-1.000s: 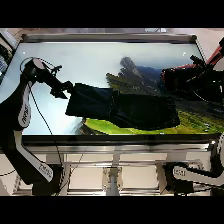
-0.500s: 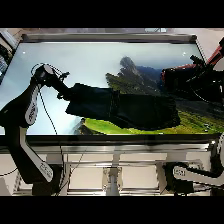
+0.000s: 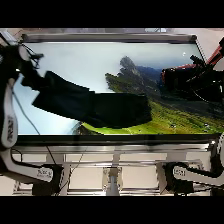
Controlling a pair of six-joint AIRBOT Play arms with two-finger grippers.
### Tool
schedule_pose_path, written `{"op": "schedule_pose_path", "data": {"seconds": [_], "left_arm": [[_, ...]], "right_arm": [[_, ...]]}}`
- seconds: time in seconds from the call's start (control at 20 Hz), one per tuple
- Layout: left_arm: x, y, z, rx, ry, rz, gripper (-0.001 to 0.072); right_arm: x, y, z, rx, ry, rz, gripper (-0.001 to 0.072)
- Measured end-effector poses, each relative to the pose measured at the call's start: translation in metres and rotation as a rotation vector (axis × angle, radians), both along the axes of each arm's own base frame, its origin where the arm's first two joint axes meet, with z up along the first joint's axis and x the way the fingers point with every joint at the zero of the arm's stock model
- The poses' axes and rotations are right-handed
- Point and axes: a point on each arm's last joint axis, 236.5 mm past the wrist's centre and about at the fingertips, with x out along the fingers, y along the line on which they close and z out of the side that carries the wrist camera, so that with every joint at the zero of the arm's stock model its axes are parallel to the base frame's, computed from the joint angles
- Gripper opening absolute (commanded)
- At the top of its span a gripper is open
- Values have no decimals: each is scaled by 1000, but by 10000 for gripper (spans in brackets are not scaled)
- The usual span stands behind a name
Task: Fold the clothes and pants, and hang the long-sleeved shirts on hangers.
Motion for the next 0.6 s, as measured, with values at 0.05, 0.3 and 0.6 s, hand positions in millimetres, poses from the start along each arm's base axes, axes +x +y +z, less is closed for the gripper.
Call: {"op": "schedule_pose_path", "data": {"seconds": [0.05,0.3,0.6], "left_arm": [[-4,4,22,31,-46,3,20],[-12,-45,73,0,-168,-100,21],[-12,-167,31,-73,-65,-313,22]], "right_arm": [[0,0,0,0,0,1,462],[0,0,0,-1,-2,6,462],[0,0,0,-5,-7,24,463]]}}
